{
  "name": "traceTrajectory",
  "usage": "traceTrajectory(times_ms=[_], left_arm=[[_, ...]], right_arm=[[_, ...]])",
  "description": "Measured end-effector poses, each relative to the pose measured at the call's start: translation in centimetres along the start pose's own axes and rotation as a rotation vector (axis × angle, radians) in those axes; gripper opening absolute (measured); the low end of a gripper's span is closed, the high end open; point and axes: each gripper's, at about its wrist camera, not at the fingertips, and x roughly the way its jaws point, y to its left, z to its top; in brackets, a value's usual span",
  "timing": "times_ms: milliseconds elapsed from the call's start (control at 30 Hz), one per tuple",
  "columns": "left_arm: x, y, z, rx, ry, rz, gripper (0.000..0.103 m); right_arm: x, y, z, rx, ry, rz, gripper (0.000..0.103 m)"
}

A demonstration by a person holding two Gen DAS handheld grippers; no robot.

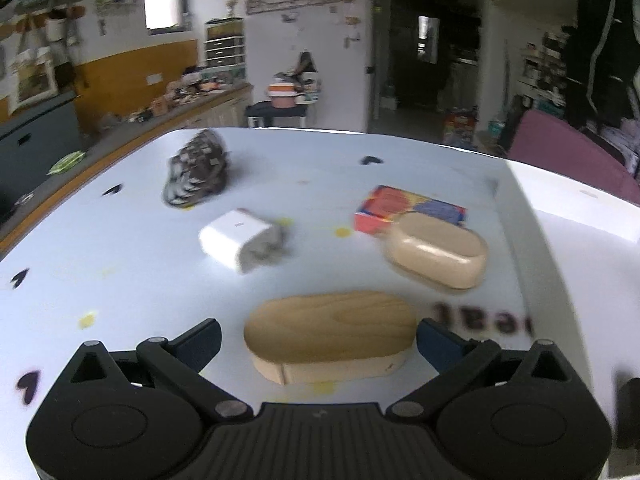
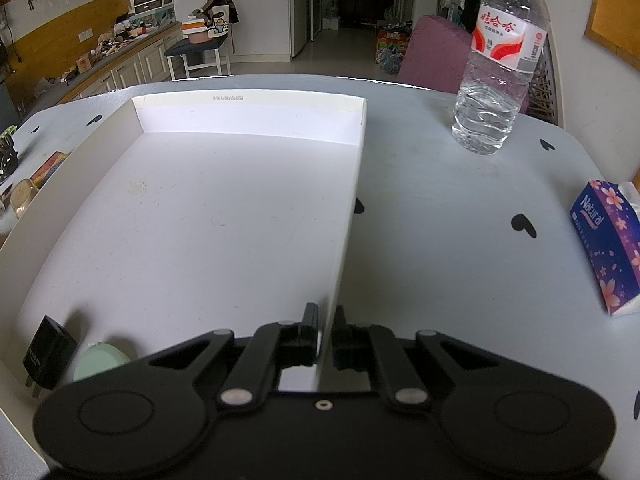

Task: Organize rigid objects
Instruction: 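Move the left tool back and grasp the wooden oval box, then carry the wooden box into the tray and open the left tool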

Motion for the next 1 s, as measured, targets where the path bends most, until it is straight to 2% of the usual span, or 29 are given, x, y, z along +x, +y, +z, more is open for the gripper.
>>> traceTrajectory(times_ms=[133,433,500,567,733,867,1000], left_arm=[[-0.5,1.3,-0.2,-0.033,-0.01,0.045,0.102],[-0.1,0.0,-0.2,-0.006,-0.025,0.038,0.103],[0.1,-0.3,-0.2,0.004,-0.029,0.054,0.101],[0.1,-0.4,-0.3,0.013,-0.035,0.078,0.092],[-0.3,0.0,-0.3,-0.016,-0.042,0.08,0.091],[-2.8,-0.8,0.2,-0.028,-0.115,0.043,0.091],[-5.9,-3.2,1.2,-0.015,-0.176,-0.067,0.091]], right_arm=[[0.0,0.0,0.0,-0.001,0.0,0.0,0.007],[0.0,0.0,0.0,-0.001,0.0,0.0,0.007],[0.0,0.0,0.0,0.0,0.0,0.0,0.007],[0.0,0.0,0.0,0.0,0.0,0.0,0.007],[0.0,0.0,0.0,-0.002,0.0,-0.001,0.007],[0.0,0.0,0.0,0.001,0.0,-0.001,0.007],[0.0,0.0,0.0,0.0,0.0,-0.002,0.007]])
